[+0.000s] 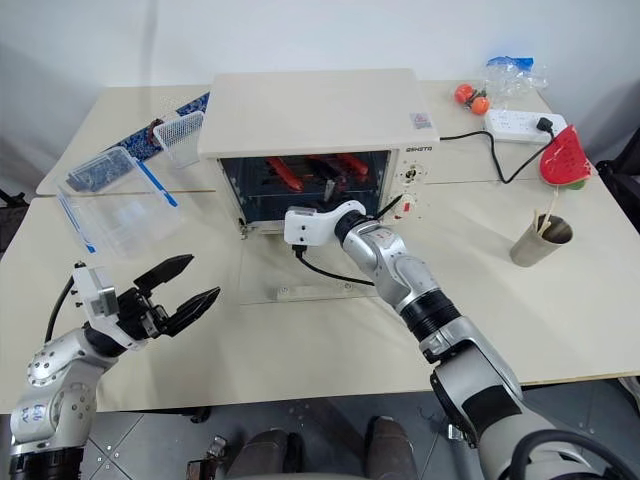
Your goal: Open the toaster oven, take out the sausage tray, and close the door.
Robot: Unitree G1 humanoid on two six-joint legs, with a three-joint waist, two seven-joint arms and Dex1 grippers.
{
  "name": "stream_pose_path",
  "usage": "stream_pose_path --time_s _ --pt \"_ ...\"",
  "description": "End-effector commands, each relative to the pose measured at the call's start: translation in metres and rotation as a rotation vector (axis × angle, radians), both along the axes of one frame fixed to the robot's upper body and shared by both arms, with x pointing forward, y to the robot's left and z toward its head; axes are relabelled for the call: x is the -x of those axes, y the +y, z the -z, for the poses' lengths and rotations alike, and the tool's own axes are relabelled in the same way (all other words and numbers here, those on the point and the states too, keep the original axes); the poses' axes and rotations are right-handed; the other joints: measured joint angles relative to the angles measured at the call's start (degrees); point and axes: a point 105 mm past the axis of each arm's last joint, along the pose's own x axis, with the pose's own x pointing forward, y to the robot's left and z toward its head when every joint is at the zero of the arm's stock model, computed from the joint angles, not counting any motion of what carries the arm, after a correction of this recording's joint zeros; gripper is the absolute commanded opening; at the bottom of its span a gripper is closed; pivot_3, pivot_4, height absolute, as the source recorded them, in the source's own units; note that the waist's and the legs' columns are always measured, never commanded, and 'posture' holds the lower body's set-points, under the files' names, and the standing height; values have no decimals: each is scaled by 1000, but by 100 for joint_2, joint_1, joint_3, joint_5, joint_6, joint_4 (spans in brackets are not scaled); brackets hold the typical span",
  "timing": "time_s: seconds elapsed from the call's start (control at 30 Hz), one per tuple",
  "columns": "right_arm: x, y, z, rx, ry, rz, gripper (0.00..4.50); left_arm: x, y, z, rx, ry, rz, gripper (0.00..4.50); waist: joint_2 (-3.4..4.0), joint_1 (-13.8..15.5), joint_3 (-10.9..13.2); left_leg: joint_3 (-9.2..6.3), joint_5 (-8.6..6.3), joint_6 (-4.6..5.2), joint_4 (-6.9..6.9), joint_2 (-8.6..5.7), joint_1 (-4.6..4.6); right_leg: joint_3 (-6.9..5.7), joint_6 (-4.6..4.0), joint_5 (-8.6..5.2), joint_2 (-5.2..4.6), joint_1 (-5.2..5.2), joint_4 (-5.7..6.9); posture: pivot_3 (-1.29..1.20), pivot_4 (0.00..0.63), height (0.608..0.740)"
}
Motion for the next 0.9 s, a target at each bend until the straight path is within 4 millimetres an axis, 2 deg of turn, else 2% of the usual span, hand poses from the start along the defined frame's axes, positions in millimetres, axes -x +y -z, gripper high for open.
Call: stream_pose_path --time_s 0.03,0.1,0.3,0.43,0.47,0.67,0.9 --pt "-3 1 -5 9 -21 13 4119 1 -3 -11 -1 -42 26 4500 0 1 0 0 0 0 0 0 0 0 0 0 0 0 0 0 150 740" --pt "-4 1 -6 17 -31 17 3627 1 -3 -11 0 -43 26 4500 0 -21 0 1 0 0 0 0 0 1 0 0 0 -1 0 0 150 740" --pt "-10 -2 0 52 -28 46 1519 0 -5 -12 1 -44 32 4500 0 -74 0 0 0 0 0 2 0 1 0 0 2 -1 1 0 150 740" --pt "-8 1 -5 53 -51 37 157 1 -5 -12 2 -44 34 4500 -2 -76 -1 -1 0 0 0 3 0 2 0 0 2 -1 1 0 150 740" --pt "-7 3 -7 52 -59 29 40 1 -5 -12 2 -44 35 4500 -9 -77 -5 -1 0 0 0 4 1 2 0 0 2 -1 1 0 150 740" --pt "-2 6 -11 63 -55 -4 40 -1 -8 -14 4 -49 40 4500 -9 -76 -5 -2 0 -1 1 10 1 4 -2 0 5 -1 1 0 150 740" --pt "12 12 -17 100 -43 -69 40 -15 -16 -24 25 -76 69 4500 -9 -72 -5 -2 0 -1 0 10 0 3 -2 0 5 -4 1 0 150 740"
